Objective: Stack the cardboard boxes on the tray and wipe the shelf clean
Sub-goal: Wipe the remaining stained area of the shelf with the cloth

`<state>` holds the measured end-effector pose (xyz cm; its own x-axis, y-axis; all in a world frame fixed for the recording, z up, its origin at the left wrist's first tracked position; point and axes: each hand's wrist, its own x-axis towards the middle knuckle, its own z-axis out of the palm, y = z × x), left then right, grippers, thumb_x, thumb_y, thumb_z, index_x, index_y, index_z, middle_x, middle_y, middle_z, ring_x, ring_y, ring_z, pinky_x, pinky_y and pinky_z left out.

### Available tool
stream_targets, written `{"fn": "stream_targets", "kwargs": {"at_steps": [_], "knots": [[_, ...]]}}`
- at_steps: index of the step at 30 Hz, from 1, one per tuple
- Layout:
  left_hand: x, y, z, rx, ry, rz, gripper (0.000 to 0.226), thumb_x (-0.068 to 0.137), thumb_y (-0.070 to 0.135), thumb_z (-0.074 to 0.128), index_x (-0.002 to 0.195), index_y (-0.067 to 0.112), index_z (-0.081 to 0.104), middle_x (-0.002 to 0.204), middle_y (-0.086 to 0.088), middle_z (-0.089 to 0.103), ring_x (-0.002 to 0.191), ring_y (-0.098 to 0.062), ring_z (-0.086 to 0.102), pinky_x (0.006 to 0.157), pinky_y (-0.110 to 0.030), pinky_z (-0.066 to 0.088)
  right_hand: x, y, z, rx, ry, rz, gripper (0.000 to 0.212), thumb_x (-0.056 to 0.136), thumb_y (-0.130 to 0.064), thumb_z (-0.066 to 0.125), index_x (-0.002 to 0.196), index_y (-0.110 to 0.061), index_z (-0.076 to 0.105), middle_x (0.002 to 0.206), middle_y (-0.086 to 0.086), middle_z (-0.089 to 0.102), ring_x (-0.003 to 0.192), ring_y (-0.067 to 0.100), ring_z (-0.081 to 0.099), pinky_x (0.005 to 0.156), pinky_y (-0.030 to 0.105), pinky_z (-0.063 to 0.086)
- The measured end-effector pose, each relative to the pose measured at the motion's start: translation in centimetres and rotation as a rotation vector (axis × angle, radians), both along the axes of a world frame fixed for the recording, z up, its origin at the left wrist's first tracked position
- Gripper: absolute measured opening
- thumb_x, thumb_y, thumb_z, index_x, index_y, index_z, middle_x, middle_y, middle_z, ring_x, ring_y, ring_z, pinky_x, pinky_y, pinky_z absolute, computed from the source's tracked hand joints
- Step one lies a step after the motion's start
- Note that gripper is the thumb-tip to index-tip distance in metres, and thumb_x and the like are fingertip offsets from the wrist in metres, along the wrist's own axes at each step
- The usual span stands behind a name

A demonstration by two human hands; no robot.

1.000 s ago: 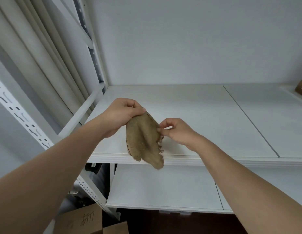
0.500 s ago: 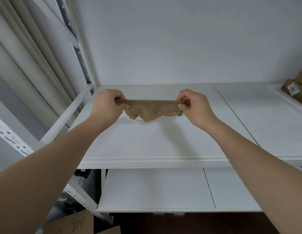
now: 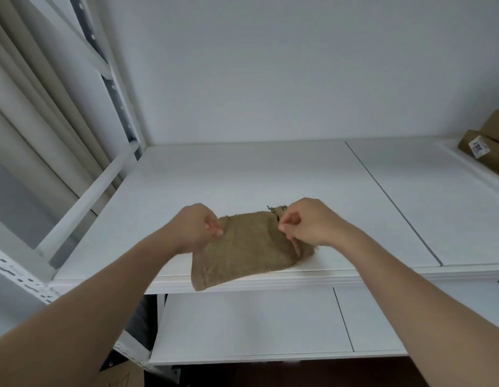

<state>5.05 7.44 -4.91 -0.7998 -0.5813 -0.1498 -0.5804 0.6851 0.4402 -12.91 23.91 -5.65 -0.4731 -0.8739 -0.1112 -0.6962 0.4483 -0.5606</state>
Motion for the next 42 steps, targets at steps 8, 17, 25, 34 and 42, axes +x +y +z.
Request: {"fn": "stream_targets", "kwargs": {"at_steps": [8, 17, 25, 34, 42], "knots": [[-2.1, 2.2, -6.3, 0.0, 0.048, -0.113, 0.048, 0.101, 0.027, 0.04, 0.147, 0.016, 0.032, 0.156, 0.004, 0.024, 0.144, -0.009, 0.017, 0.108, -0.012, 0.003, 0.7, -1.4, -3.8, 0.251, 0.433, -0.052, 0.037, 0.1, -0.039, 0.04, 0.124, -0.016, 0.056, 0.129, 0.001, 0.057, 0.119, 0.023, 0.053, 0.086, 0.036, 0.048], [-2.4, 2.5, -8.4, -0.198, -0.032, -0.125, 0.053, 0.102, 0.043, 0.015, 0.152, 0.029, 0.008, 0.159, 0.014, -0.003, 0.147, -0.01, -0.005, 0.118, -0.035, -0.002, 0.3, -2.5, -5.9, 0.186, 0.307, 0.259, 0.056, 0.102, -0.048, 0.028, 0.154, -0.03, 0.019, 0.162, -0.011, 0.006, 0.149, 0.013, 0.003, 0.122, 0.037, 0.008], [-4.3, 0.0, -9.3, -0.252, -0.112, -0.123, 0.057, 0.098, 0.052, 0.007, 0.15, 0.035, -0.008, 0.157, 0.016, -0.015, 0.145, -0.01, -0.015, 0.118, -0.041, -0.009, -1.6, -3.6, -7.9, 0.082, 0.452, 0.32, 0.053, 0.1, -0.054, 0.012, 0.15, -0.049, -0.005, 0.156, -0.028, -0.015, 0.144, -0.001, -0.02, 0.12, 0.035, -0.008], [-6.6, -2.7, -9.3, -0.267, -0.146, -0.055, 0.058, 0.098, 0.053, 0.007, 0.15, 0.035, -0.01, 0.157, 0.014, -0.019, 0.146, -0.015, -0.015, 0.114, -0.054, -0.009, -3.6, -7.5, -7.5, 0.147, 0.425, 0.309, 0.049, 0.104, -0.044, 0.01, 0.152, -0.045, -0.001, 0.158, -0.025, -0.01, 0.147, 0.004, -0.014, 0.121, 0.037, -0.005], [-6.2, -7.1, -8.7, -0.254, -0.202, -0.049, 0.057, 0.098, 0.052, 0.008, 0.149, 0.036, -0.013, 0.156, 0.015, -0.02, 0.146, -0.013, -0.015, 0.117, -0.051, -0.007, -2.1, -12.6, -7.7, 0.054, 0.42, 0.341, 0.053, 0.104, -0.029, 0.022, 0.156, -0.02, 0.011, 0.163, -0.007, 0.002, 0.148, 0.006, -0.005, 0.121, 0.029, -0.002]]}}
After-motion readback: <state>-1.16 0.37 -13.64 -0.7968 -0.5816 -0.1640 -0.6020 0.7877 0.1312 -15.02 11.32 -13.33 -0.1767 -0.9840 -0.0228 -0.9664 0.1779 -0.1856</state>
